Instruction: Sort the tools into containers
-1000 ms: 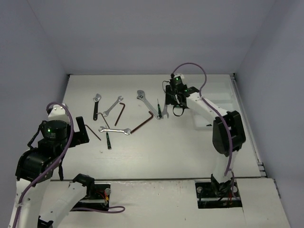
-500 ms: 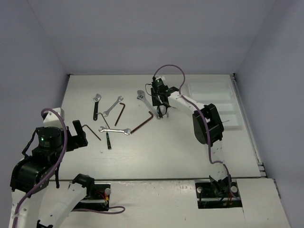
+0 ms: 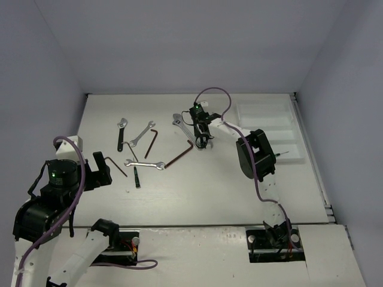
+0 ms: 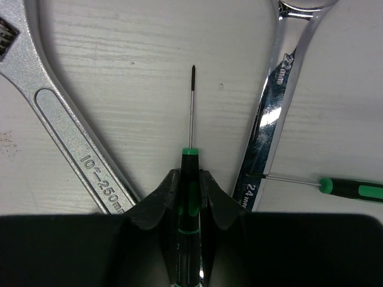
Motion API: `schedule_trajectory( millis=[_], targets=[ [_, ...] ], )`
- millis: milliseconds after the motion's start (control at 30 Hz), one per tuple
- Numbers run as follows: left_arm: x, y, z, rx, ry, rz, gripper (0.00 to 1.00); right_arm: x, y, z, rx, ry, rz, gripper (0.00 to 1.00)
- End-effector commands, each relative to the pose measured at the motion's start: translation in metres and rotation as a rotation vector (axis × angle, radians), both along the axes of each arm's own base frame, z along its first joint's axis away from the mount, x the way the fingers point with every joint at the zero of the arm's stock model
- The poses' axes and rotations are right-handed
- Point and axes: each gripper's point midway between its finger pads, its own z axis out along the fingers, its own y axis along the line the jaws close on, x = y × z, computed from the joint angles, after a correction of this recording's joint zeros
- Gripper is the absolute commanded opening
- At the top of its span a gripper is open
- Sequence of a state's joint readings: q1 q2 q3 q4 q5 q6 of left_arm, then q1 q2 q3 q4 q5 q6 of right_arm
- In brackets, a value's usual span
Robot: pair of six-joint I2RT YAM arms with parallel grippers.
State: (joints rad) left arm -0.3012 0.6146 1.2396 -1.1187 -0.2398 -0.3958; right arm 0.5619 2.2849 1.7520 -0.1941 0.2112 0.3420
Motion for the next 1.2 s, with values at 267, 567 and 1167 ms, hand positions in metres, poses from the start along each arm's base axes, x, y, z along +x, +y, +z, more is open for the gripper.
schedule_trajectory(
  millis=[267, 567, 1167],
  targets=[
    [0.02, -0.007, 0.008, -0.027, 0.0, 0.021, 0.97, -0.024, -0.127, 0.174, 0.238, -0.364, -0.61, 0.0],
    [0.022, -0.007, 0.008, -0.033, 0.001, 0.036, 0.97, -0.095, -0.284, 0.119, 0.378, -0.314, -1.137, 0.0],
    [0.017, -0.005, 0.009, -0.028, -0.013, 0.029, 0.97, -0.102, -0.32, 0.045, 0.409, -0.116, -1.327, 0.15]
  ],
)
